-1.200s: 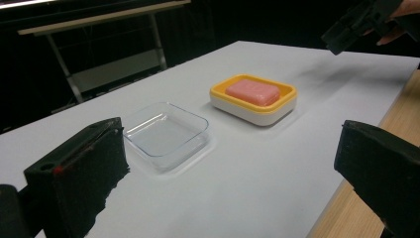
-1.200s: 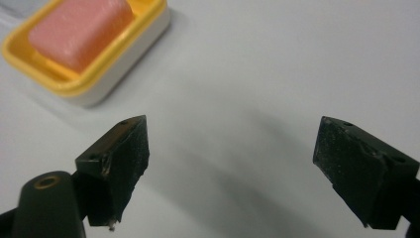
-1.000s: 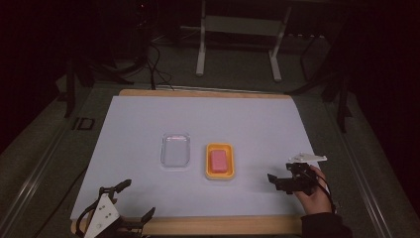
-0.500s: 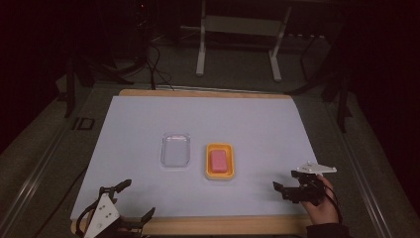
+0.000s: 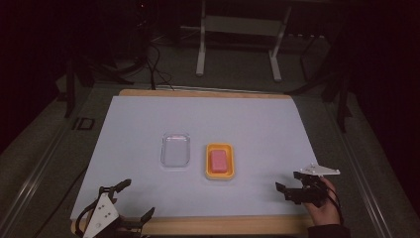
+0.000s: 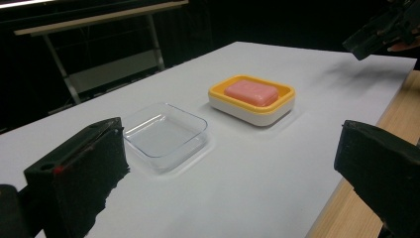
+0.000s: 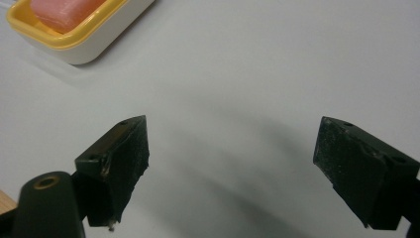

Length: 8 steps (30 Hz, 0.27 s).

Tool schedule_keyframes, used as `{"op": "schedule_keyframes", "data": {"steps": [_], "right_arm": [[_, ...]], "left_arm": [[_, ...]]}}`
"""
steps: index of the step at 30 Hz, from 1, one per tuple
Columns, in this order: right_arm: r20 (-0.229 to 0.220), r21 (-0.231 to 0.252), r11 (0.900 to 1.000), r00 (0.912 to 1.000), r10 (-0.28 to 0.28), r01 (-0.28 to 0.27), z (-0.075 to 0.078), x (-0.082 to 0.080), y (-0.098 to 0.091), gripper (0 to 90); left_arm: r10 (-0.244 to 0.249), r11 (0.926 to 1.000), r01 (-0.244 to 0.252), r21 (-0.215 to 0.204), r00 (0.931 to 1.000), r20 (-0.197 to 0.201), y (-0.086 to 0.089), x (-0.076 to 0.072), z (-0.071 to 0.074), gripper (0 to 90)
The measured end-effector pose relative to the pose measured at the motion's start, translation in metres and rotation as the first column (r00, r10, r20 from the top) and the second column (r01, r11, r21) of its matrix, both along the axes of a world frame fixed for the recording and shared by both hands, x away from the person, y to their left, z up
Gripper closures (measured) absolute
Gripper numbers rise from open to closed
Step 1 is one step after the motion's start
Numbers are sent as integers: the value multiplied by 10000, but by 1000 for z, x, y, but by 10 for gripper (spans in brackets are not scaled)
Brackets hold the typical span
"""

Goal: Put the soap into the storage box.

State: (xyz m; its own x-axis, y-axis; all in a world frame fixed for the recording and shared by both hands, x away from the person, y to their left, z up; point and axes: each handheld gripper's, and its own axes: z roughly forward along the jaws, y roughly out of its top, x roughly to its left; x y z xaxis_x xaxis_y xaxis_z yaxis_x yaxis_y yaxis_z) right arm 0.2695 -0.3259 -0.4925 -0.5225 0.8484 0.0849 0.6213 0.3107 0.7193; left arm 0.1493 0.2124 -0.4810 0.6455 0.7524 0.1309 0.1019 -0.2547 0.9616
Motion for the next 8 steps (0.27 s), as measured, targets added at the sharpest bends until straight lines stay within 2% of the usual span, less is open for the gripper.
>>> {"op": "schedule_keyframes", "data": {"steps": [8], "right_arm": [[-38,-106,9999,9999,99,-99,-1,1,3,138]], "left_arm": [[-32,10000,32,-10,10000,-1,0,0,0,3]]}}
